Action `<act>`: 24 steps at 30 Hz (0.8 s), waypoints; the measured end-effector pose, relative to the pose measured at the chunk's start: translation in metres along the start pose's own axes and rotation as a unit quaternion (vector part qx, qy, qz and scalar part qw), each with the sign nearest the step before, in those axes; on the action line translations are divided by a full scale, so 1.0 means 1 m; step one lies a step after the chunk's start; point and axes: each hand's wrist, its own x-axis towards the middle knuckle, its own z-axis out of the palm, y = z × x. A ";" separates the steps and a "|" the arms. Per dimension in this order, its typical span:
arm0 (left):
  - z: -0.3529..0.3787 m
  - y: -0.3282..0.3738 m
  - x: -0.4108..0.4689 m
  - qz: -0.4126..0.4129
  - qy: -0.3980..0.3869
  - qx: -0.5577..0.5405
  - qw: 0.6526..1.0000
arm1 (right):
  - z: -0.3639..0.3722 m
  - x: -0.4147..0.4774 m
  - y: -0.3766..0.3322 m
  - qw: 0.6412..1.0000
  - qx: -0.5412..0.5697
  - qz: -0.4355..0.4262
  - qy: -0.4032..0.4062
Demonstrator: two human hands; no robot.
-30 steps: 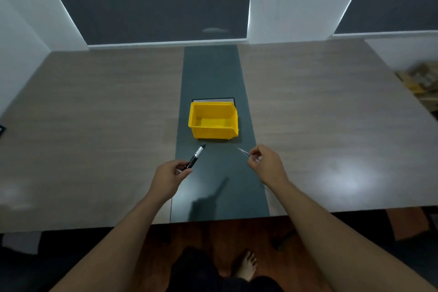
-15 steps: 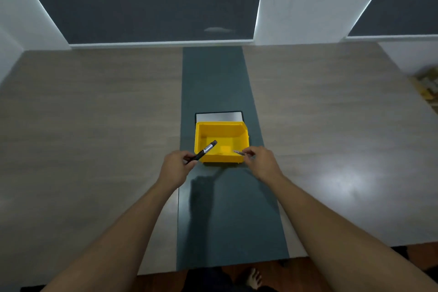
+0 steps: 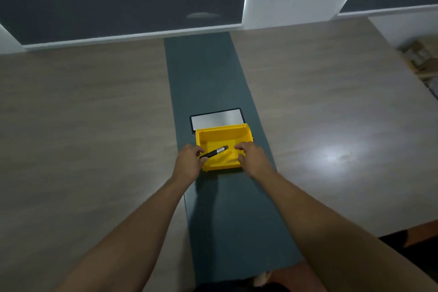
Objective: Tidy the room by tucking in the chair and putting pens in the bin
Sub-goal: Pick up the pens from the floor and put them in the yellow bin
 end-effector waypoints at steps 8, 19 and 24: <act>-0.003 -0.006 -0.005 0.021 -0.019 -0.013 1.000 | -0.005 -0.011 0.014 0.999 -0.014 0.032 0.009; -0.002 0.018 -0.077 0.067 0.010 -0.019 0.997 | -0.017 -0.087 0.045 0.998 0.010 0.015 0.056; 0.012 0.033 -0.133 0.084 0.017 -0.012 0.996 | -0.016 -0.144 0.070 0.997 0.010 -0.001 0.074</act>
